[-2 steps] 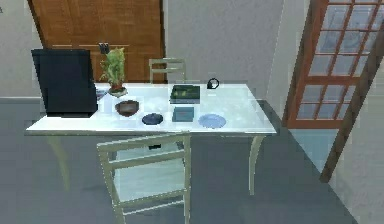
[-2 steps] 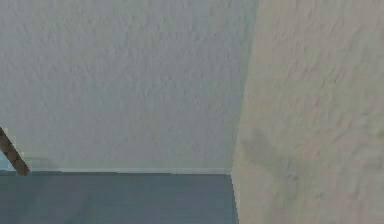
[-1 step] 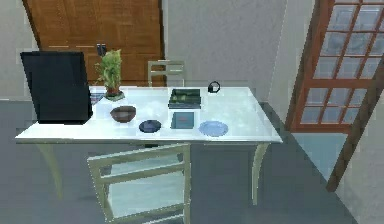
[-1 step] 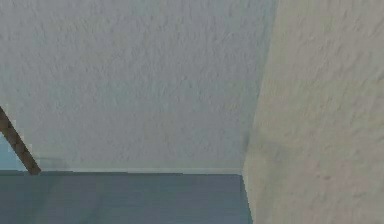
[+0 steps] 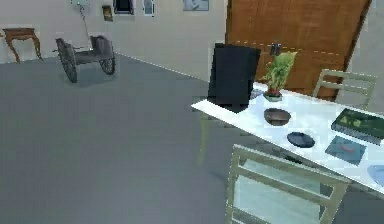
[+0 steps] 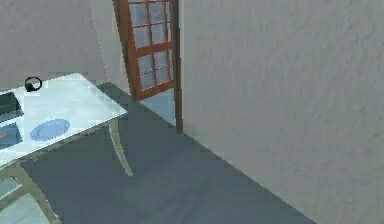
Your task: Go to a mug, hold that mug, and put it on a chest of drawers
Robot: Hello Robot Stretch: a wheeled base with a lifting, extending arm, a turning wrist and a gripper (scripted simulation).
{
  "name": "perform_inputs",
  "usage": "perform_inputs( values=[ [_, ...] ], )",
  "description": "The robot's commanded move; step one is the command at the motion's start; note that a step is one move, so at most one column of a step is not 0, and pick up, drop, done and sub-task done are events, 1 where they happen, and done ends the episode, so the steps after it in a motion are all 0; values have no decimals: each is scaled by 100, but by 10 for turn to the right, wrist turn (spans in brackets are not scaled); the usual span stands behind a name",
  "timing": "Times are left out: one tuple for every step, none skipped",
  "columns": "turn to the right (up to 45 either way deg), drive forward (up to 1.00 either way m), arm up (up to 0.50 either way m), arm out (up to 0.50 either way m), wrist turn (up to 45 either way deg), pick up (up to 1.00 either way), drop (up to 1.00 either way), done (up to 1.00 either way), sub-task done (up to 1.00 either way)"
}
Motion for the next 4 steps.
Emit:
perform_inputs(
  values=[
    [-420,0,0,0,0,0,0,0,0],
    [0,100,0,0,0,0,0,0,0],
    [0,100,0,0,0,0,0,0,0],
    [0,95,0,0,0,0,0,0,0]
  ],
)
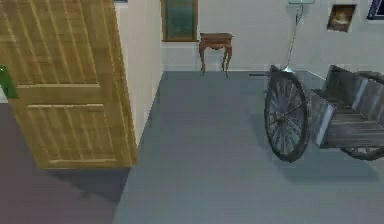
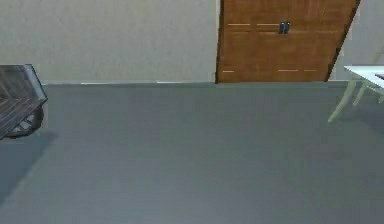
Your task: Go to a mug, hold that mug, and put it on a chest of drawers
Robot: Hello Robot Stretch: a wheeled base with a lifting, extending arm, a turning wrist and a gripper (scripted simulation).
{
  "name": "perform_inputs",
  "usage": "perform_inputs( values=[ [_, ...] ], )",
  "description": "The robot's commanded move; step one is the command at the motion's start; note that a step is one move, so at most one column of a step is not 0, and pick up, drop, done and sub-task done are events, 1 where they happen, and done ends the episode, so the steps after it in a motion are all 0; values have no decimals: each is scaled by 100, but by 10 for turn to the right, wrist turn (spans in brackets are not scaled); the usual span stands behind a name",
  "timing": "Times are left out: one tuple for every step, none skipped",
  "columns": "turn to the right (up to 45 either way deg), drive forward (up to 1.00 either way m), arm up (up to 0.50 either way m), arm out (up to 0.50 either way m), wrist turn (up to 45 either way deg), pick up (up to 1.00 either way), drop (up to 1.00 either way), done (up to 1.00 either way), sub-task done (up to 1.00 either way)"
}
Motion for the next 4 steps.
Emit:
perform_inputs(
  values=[
    [-450,0,0,0,0,0,0,0,0],
    [-150,0,0,0,0,0,0,0,0],
    [0,100,0,0,0,0,0,0,0],
    [-30,0,0,0,0,0,0,0,0]
  ],
)
